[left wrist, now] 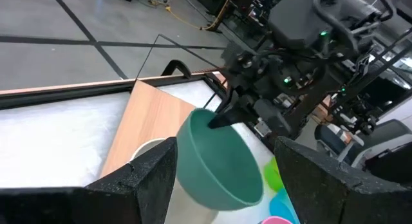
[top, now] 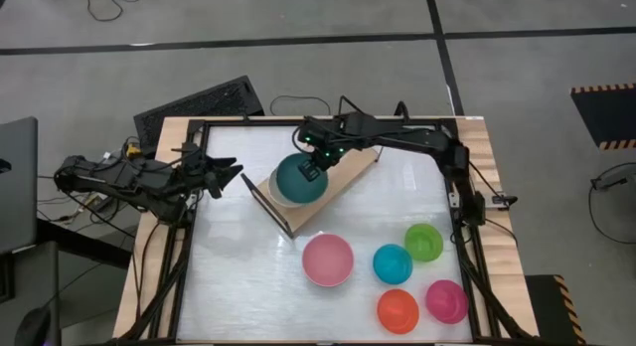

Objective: Place and stack bowls onto a shelf
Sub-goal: Stack the dark green bowl on top of the white bowl on the shelf, then stack the pink bowl on top of the dark green bowl on the shelf

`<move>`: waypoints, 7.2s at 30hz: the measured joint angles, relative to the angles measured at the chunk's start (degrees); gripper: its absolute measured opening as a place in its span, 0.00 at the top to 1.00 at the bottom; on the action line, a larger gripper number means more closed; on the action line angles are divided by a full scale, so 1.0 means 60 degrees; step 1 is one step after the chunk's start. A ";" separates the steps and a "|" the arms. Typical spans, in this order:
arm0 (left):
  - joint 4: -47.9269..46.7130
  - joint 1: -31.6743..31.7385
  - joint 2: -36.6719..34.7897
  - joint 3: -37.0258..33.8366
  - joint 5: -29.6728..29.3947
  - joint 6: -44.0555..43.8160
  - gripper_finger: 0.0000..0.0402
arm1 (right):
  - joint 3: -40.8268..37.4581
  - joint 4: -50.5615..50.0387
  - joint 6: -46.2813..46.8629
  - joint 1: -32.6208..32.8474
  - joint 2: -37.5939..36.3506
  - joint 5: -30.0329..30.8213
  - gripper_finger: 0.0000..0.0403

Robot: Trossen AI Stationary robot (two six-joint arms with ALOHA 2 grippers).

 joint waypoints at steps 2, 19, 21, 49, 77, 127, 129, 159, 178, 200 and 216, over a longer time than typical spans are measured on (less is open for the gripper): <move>-0.0008 0.0000 0.0000 0.0000 0.0004 -0.0002 0.39 | -0.0003 0.0075 -0.0058 -0.0063 0.0088 -0.0226 0.93; -0.0040 0.0000 -0.0003 0.0000 -0.0018 0.0000 0.39 | 0.0000 0.0919 -0.0054 -0.0560 0.0075 -0.0536 0.93; -0.0040 0.0000 -0.0001 0.0000 -0.0018 0.0000 0.39 | 0.0000 0.0888 -0.0057 -0.0546 0.0075 -0.0561 0.93; -0.0037 0.0000 -0.0004 0.0000 -0.0025 -0.0146 0.39 | -0.0007 0.1065 -0.0054 -0.0464 0.0847 -0.0727 0.79; -0.0037 0.0000 -0.0002 0.0000 -0.0021 -0.0146 0.39 | 0.0805 0.1175 -0.1233 -0.0704 0.0347 -0.1707 0.91; -0.0047 0.0000 0.0000 0.0000 0.0055 -0.0216 0.39 | 0.0799 0.1562 -0.1404 -0.0954 0.1278 -0.1749 0.89; -0.0044 0.0000 0.0000 0.0000 0.0058 -0.0219 0.39 | 0.0767 0.1447 -0.1393 -0.0965 0.1288 -0.1749 0.90; -0.0465 0.0000 0.0905 0.0000 0.1268 -0.0582 0.39 | 0.1496 0.2495 -0.2124 0.1204 0.1847 -0.1934 0.93; -0.0463 0.0000 0.0852 0.0000 0.0697 -0.0747 0.39 | 0.1519 0.2647 -0.1981 0.1207 0.1942 -0.1995 0.93; 0.0919 0.0000 0.0273 -0.0011 0.0794 -0.0269 0.39 | 0.1498 0.3174 -0.1795 0.1141 0.1366 -0.1497 0.93; 0.1243 0.0004 -0.2208 -0.0007 0.0637 0.0920 0.39 | 0.1538 0.0080 -0.1080 0.1750 -0.2756 -0.0422 0.91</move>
